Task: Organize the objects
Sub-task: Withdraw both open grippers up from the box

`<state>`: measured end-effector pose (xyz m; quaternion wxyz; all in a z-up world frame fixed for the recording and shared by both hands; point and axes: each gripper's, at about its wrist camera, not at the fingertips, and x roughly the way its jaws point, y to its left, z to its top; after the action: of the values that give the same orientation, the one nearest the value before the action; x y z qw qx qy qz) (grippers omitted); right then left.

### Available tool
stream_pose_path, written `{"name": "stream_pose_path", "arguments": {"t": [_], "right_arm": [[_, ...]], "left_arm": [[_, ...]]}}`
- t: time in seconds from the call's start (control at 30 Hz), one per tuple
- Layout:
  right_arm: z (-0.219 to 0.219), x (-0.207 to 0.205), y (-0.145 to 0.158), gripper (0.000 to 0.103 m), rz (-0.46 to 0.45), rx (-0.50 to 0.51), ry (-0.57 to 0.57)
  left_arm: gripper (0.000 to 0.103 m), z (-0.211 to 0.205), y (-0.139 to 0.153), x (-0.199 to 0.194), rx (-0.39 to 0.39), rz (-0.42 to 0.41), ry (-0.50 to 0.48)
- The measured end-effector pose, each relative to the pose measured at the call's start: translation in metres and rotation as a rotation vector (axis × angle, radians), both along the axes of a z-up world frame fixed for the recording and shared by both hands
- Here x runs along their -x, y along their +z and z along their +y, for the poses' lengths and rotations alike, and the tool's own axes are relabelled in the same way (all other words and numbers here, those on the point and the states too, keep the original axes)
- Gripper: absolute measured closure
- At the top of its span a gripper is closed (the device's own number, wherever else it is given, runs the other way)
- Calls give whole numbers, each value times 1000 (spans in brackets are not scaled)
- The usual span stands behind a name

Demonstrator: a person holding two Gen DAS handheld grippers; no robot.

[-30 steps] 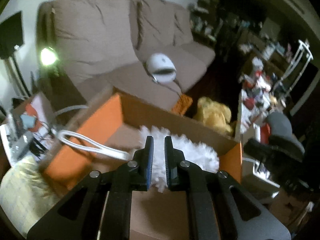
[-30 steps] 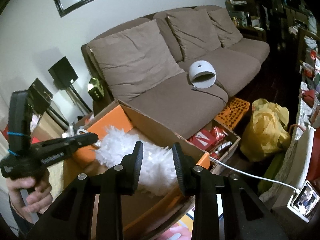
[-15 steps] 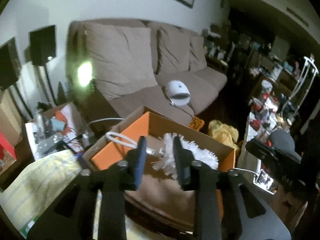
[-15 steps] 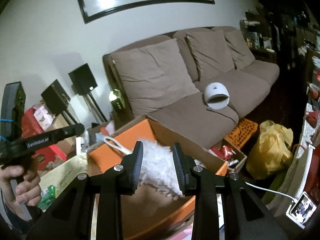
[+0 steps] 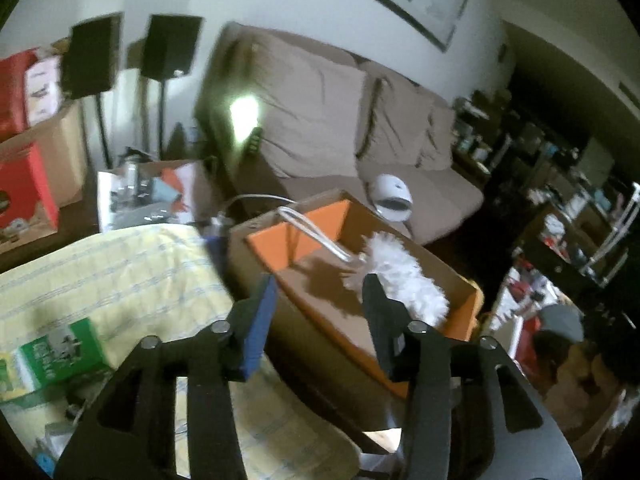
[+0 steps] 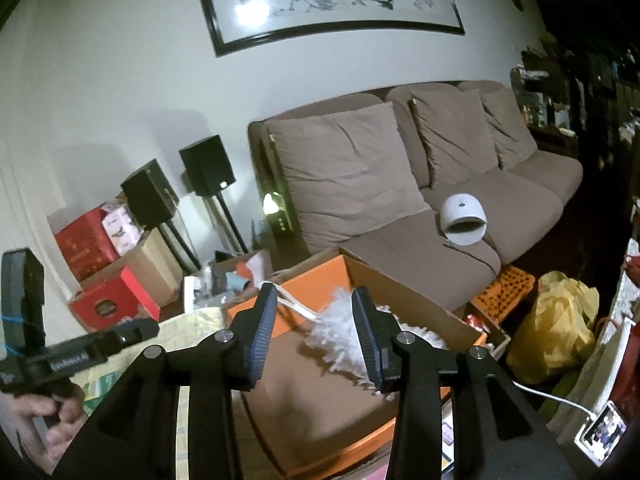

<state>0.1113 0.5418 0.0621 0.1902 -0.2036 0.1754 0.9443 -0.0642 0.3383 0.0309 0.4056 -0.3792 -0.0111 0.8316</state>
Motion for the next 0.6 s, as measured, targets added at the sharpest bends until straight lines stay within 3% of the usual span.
{"name": "stream_pose_path", "arguments": {"t": [0.23, 0.33, 0.47, 0.6], "right_arm": [[-23, 4, 8, 55, 14, -28, 60], [-32, 4, 11, 51, 22, -38, 86], [-43, 2, 16, 45, 35, -51, 111], [-52, -2, 21, 33, 58, -56, 124]], "left_arm": [[48, -60, 1, -1, 11, 41, 127], [39, -85, 0, -3, 15, 71, 177], [27, -121, 4, -11, -61, 94, 187], [24, -152, 24, -19, -91, 155, 241]]}}
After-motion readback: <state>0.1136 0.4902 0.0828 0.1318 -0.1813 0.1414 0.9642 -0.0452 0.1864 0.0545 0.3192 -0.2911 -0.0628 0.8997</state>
